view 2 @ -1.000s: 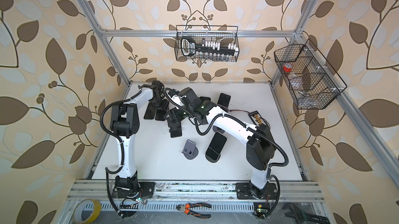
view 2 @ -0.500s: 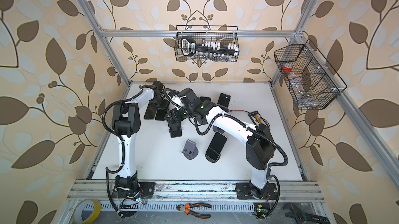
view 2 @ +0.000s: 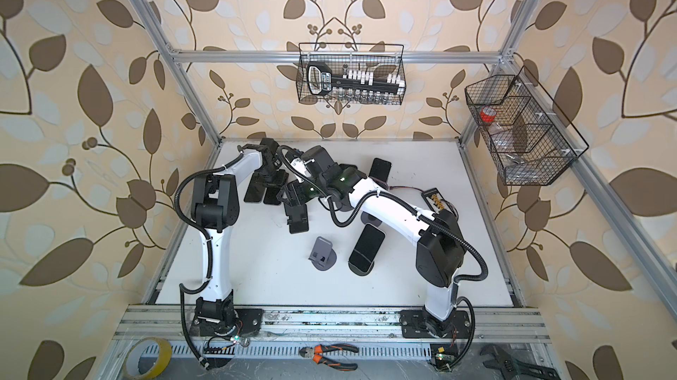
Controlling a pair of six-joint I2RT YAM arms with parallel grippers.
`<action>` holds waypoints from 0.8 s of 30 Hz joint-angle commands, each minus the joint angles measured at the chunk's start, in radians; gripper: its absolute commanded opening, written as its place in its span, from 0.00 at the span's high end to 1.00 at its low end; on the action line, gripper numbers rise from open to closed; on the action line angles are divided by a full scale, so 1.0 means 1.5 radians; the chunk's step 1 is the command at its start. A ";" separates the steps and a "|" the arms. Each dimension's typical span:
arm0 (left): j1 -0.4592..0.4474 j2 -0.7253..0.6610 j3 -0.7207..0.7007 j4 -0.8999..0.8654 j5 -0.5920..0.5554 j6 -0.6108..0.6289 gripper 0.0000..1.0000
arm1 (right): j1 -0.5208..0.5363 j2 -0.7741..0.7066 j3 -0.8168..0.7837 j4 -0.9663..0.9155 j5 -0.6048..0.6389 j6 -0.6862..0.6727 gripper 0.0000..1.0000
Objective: Remove the phone from the phone stand
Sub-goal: Place the phone at the top-left of the table.
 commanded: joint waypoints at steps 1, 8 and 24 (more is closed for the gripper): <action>-0.004 -0.003 0.016 -0.012 -0.015 0.005 0.27 | 0.000 0.012 0.027 -0.011 -0.005 0.012 0.30; -0.004 -0.008 0.013 -0.012 -0.022 0.008 0.25 | 0.003 0.011 0.040 -0.030 0.008 0.020 0.31; -0.004 -0.011 0.009 -0.011 -0.023 0.010 0.19 | 0.005 0.008 0.032 -0.032 0.002 0.019 0.31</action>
